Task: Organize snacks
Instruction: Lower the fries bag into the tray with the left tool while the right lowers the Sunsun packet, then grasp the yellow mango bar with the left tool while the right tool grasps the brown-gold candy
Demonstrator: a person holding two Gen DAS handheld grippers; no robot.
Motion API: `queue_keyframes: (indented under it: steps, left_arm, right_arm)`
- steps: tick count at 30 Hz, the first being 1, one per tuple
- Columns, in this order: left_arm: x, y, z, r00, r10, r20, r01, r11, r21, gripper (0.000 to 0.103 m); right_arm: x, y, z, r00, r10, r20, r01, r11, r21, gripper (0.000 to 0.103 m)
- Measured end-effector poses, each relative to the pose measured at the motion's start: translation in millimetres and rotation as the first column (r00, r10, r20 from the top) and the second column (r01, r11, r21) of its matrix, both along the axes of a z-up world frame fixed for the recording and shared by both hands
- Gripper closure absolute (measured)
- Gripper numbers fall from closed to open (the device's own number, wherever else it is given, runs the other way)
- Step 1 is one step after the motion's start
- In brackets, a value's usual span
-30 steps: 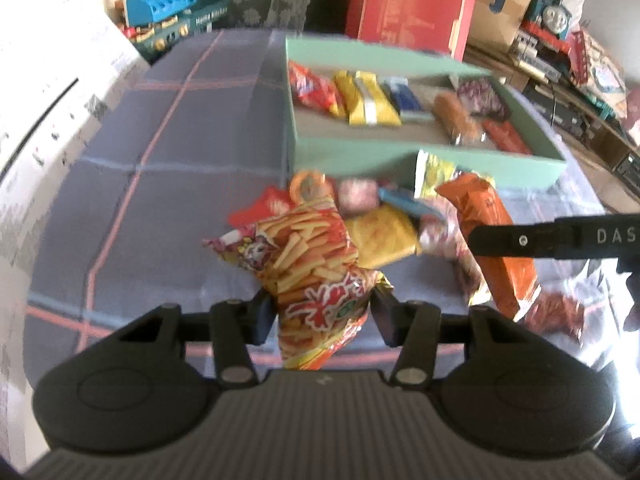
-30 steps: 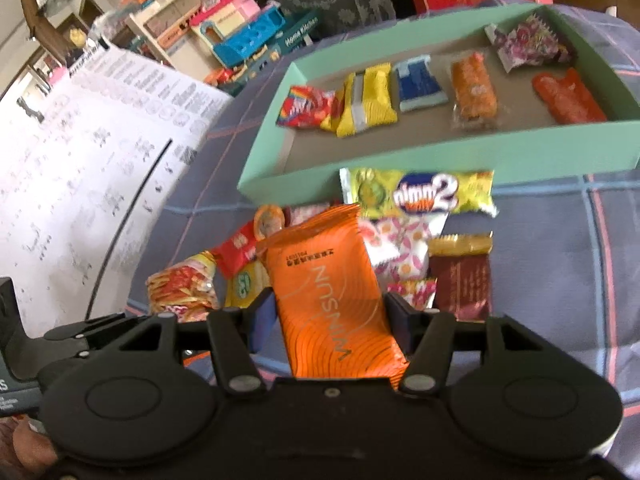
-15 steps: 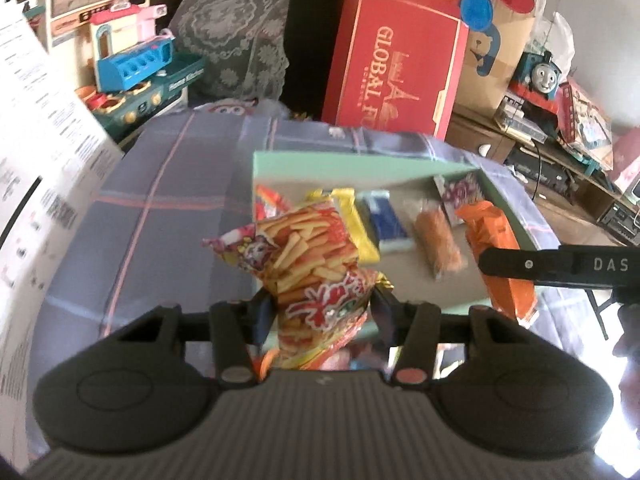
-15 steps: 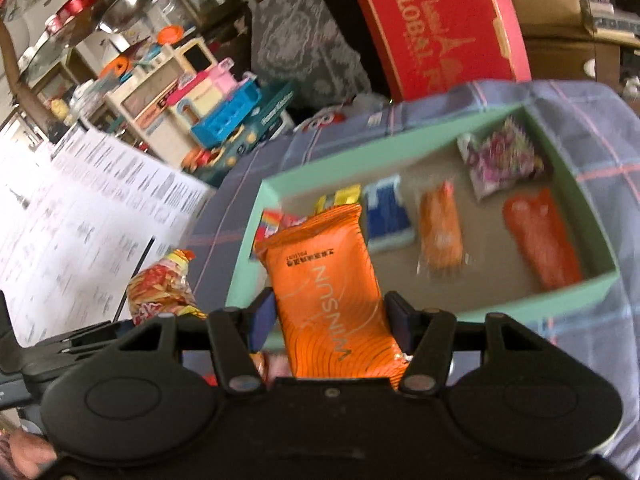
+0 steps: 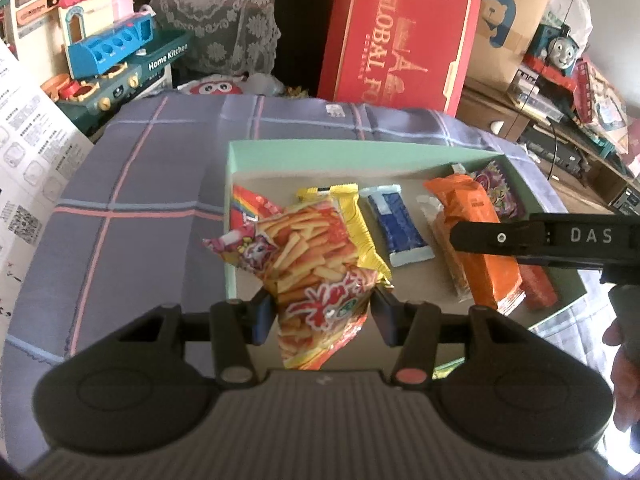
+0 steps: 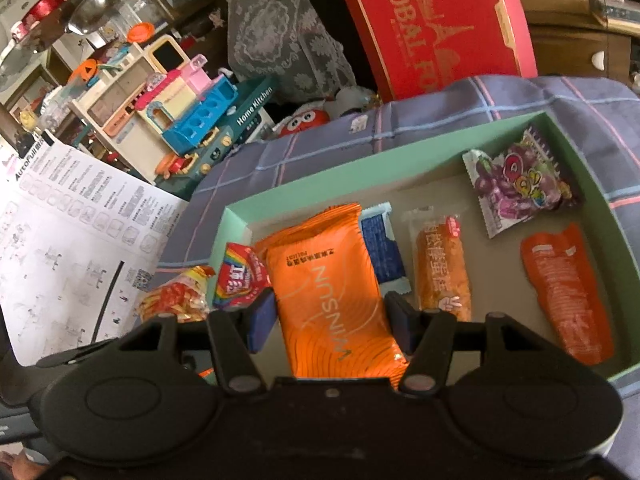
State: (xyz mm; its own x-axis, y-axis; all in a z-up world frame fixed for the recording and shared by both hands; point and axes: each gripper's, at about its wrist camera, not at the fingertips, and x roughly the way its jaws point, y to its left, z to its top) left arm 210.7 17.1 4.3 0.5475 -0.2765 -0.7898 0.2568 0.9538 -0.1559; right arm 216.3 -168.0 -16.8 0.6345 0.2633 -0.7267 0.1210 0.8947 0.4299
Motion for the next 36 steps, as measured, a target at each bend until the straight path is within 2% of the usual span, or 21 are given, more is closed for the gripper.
queue_keyframes:
  steps: [4,5,6,7,8,10,15,20,28,36]
  left_arm:
    - [5.1,-2.2,-10.7,1.000,0.009,-0.017,-0.009,1.000,0.024,0.052]
    - [5.0,-2.0,-12.0,1.000,0.018,-0.016,-0.018,0.999,0.035,0.046]
    - [4.9,-2.4,-12.5,1.000,0.028,-0.011,-0.027,0.999,0.047,0.027]
    - [4.2,-2.5,-11.9,0.999,0.042,0.000,-0.042,0.997,0.061,0.014]
    - [2.5,-2.2,-10.4,0.998,0.059,0.021,-0.060,0.995,0.074,0.000]
    - [-0.8,-0.9,-7.4,0.997,0.071,0.043,-0.075,0.994,0.083,0.000]
    - [-7.3,4.3,-7.2,0.996,0.091,0.017,-0.092,0.993,0.071,0.000]
    - [-20.5,5.1,-3.0,0.996,0.084,0.013,-0.084,0.994,0.071,0.000]
    - [-55.4,10.2,14.1,0.997,0.060,0.051,-0.063,0.995,0.071,0.000]
    - [-90.2,21.1,5.4,0.998,0.045,0.036,-0.048,0.995,0.093,0.000]
  right_arm:
    - [7.0,1.9,-9.0,1.000,0.001,-0.016,-0.001,1.000,-0.011,0.044]
    - [8.3,3.1,-10.1,1.000,0.005,-0.016,-0.005,1.000,-0.016,0.041]
    - [8.8,4.1,-10.8,1.000,0.005,-0.018,-0.005,1.000,-0.021,0.040]
    - [10.1,4.9,-11.5,1.000,0.008,-0.024,-0.009,1.000,-0.021,0.024]
    - [10.6,5.6,-11.7,1.000,0.006,-0.028,-0.007,1.000,-0.022,0.003]
    - [4.9,5.9,-6.9,1.000,-0.007,-0.009,0.006,0.999,-0.045,0.000]
    - [-4.9,7.5,-3.7,1.000,0.001,-0.013,-0.002,0.997,-0.073,0.000]
    - [-18.3,11.2,0.8,1.000,0.010,-0.022,-0.012,0.996,-0.092,0.000]
    - [-51.3,14.2,20.9,0.999,0.033,0.006,-0.033,0.994,-0.106,0.000]
    - [-91.7,14.7,22.2,1.000,0.029,0.010,-0.028,0.994,-0.107,0.000]
